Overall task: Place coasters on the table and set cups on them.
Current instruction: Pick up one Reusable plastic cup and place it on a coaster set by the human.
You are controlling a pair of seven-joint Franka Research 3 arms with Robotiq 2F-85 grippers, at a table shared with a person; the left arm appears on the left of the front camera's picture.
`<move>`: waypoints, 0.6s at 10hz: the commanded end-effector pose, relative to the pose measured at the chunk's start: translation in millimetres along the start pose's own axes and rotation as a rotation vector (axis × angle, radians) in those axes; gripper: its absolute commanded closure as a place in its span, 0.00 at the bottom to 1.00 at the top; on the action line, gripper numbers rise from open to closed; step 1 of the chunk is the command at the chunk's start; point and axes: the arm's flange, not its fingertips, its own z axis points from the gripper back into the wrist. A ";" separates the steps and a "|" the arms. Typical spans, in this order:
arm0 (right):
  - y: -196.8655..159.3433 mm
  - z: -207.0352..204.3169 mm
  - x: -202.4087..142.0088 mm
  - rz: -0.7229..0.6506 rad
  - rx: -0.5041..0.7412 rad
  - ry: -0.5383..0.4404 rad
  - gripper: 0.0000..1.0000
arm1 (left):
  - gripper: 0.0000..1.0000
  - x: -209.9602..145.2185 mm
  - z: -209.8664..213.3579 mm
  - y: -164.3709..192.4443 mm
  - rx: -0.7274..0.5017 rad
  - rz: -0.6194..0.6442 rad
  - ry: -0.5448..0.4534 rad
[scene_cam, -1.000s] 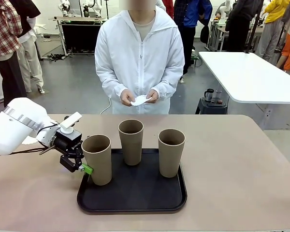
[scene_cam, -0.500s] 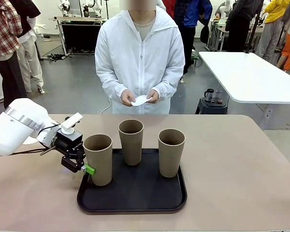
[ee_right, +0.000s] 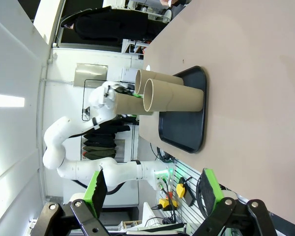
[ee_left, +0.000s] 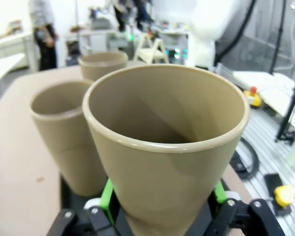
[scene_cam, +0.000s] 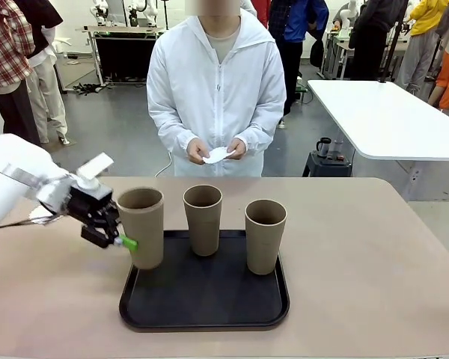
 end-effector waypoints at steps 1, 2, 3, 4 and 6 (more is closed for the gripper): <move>0.6 -0.2 0.7 0.000 0.011 0.000 0.00 | 1.00 67.1 30.0 -29.1 0.125 0.071 0.005; 0.6 -0.2 0.7 0.000 0.011 0.000 0.00 | 1.00 83.0 42.2 -32.0 0.176 0.089 -0.001; 0.6 -0.2 0.7 0.000 0.011 0.000 0.00 | 1.00 93.7 50.7 -31.9 0.207 0.090 -0.009; 0.6 -0.2 0.7 0.000 0.011 0.000 0.00 | 1.00 99.8 57.7 -32.8 0.225 0.089 -0.033; 0.6 -0.2 0.7 0.000 0.011 0.000 0.00 | 1.00 104.9 62.8 -35.3 0.190 0.075 0.000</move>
